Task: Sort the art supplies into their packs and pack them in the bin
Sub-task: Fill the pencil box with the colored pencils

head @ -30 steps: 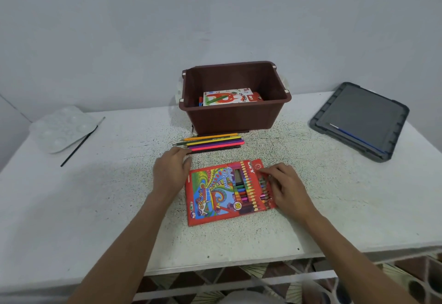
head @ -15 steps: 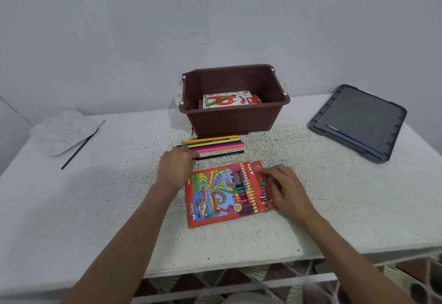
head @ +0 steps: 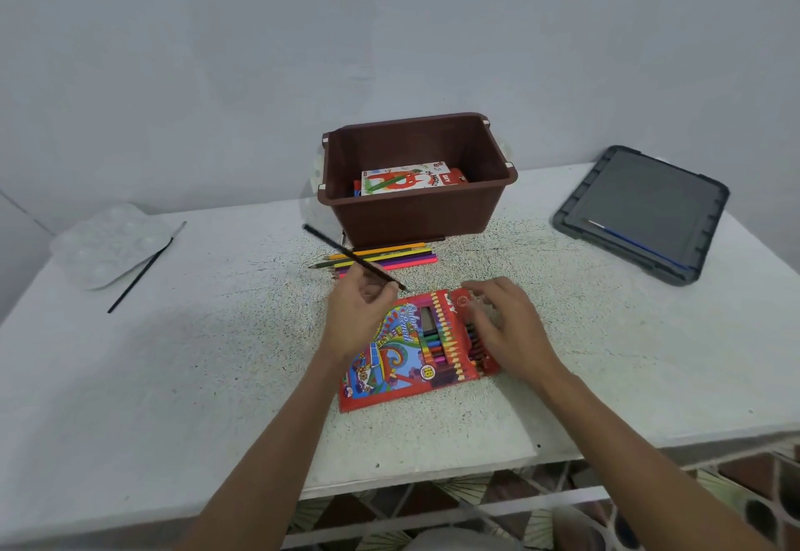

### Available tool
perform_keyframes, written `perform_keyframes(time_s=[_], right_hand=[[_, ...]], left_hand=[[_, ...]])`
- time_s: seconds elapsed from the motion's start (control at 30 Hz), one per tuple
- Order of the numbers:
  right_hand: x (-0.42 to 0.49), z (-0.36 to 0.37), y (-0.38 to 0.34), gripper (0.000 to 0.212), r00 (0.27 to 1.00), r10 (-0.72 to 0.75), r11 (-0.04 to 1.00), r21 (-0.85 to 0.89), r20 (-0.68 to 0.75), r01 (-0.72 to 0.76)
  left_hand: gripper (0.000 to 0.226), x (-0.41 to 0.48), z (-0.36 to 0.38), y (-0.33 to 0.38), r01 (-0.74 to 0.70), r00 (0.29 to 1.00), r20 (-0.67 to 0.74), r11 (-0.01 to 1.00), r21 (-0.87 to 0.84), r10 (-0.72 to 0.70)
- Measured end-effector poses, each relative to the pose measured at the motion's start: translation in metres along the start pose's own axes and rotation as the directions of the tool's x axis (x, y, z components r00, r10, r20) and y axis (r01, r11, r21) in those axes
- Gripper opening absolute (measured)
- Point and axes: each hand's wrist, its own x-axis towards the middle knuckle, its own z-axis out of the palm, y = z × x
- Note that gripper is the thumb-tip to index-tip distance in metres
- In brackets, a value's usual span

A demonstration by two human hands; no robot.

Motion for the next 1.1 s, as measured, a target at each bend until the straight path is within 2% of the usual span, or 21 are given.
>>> perform_keyframes(time_s=[0.07,0.2,0.33,0.5,0.6,0.67,0.73,0.8,0.93,1.1], right_hand=[[0.005,0.001,-0.012,0.026,0.999,-0.043,0.999,-0.017,-0.014,0.043],[0.011,0.006,-0.023,0.026,0.988,-0.152,0.985,-0.085,0.001,0.151],[0.012,0.008,-0.025,0.024,0.976,-0.217,0.972,-0.096,0.009,0.216],[0.008,0.005,-0.021,0.027,0.943,-0.331,0.921,-0.204,0.038,0.332],[0.010,-0.004,-0.010,0.023,0.937,-0.345,0.899,-0.266,0.058,0.347],[0.013,-0.016,0.004,0.022,0.952,-0.303,0.897,-0.320,0.053,0.303],[0.015,-0.033,0.021,0.021,0.968,-0.250,0.890,-0.385,0.030,0.242],[0.016,-0.052,0.038,0.019,0.982,-0.189,0.875,-0.455,-0.003,0.167],[0.016,-0.083,0.069,0.019,0.995,-0.094,0.829,-0.556,-0.042,0.055],[0.019,-0.088,0.076,0.021,0.995,-0.096,0.803,-0.593,-0.031,0.059]], left_hand=[[0.012,-0.005,0.006,0.005,0.029,0.999,0.040,0.992,-0.120,-0.024],[0.013,-0.014,0.015,0.012,0.061,0.992,0.119,0.970,-0.234,-0.033],[0.013,-0.018,0.018,0.015,0.054,0.986,0.167,0.965,-0.257,-0.010],[0.014,-0.018,0.017,0.010,0.051,0.980,0.200,0.974,-0.221,-0.006],[0.013,-0.017,0.012,0.002,0.056,0.972,0.232,0.993,-0.101,-0.031],[0.013,-0.014,0.005,-0.014,-0.118,0.977,0.196,0.975,0.188,0.080],[0.026,-0.013,-0.004,-0.035,-0.316,0.946,0.214,0.837,0.446,0.243],[0.041,-0.014,-0.011,-0.056,-0.389,0.921,0.248,0.726,0.567,0.300],[0.048,-0.020,-0.015,-0.076,-0.426,0.903,0.242,0.672,0.605,0.355],[0.048,-0.023,-0.012,-0.079,-0.432,0.897,0.201,0.681,0.591,0.394]])
